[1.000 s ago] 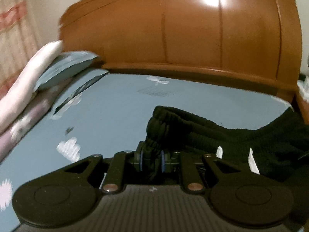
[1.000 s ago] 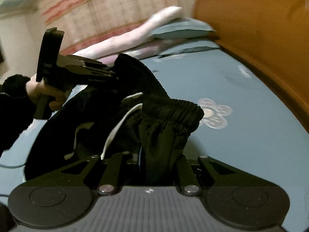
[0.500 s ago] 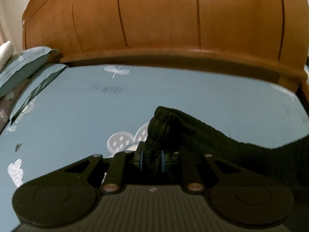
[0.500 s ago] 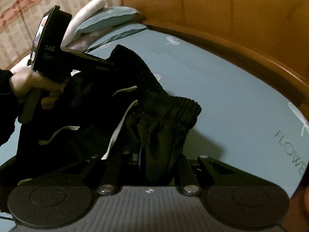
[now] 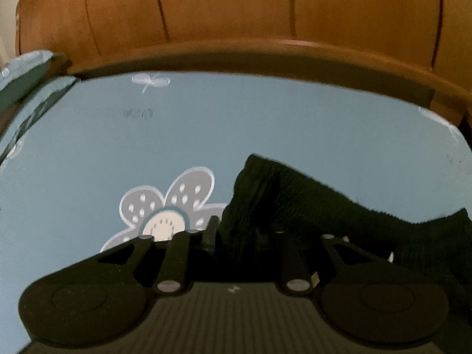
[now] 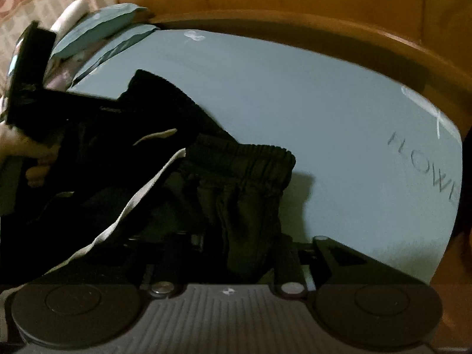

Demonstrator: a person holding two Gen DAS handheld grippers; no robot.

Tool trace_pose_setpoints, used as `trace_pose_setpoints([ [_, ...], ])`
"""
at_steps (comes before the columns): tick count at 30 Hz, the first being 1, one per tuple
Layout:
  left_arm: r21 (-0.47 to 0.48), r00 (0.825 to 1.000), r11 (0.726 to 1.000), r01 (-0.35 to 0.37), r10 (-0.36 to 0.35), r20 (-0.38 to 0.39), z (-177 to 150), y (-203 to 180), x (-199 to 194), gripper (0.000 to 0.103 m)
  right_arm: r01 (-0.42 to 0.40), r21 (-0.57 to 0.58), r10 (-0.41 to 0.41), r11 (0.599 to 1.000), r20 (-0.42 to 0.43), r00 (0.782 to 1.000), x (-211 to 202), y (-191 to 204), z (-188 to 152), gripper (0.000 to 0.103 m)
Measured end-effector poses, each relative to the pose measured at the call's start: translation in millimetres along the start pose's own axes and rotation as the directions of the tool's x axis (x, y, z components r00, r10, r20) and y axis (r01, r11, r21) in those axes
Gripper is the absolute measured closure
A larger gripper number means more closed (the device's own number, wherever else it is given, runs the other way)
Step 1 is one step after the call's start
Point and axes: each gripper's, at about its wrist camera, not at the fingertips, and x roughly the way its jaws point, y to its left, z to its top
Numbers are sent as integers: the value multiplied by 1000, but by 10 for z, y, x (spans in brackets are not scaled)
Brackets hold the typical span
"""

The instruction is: Fold clothes

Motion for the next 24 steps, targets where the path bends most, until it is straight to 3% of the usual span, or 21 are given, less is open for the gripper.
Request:
trace_pose_setpoints([
  [2,-3,1000,1000,2,-2,-2,-22,82,-101,72,-11,31,11,999,-7,1000,25,-55,-9,60],
  [4,-8,1000,1000,8,-8,3,-48,183,-227,65,-3,47,3,999,2,1000,1,-83,-6,40],
  [7,-41,1000,999,21,-21,17,-169,388,-483,62,1,49,-2,999,22,1000,-15,-72,93,28],
  [13,-163,999,986,40,-41,0,-786,743,-1144,51,3,-78,2,997,65,998,-348,157,183,0],
  [18,-313,1000,949,20,-26,-14,-1478,976,-1706,51,-142,-208,151,968,28,988,-312,625,242,0],
  [24,-411,998,911,-26,45,38,-2009,1003,-2342,45,-167,-255,139,952,-123,983,140,939,60,0],
])
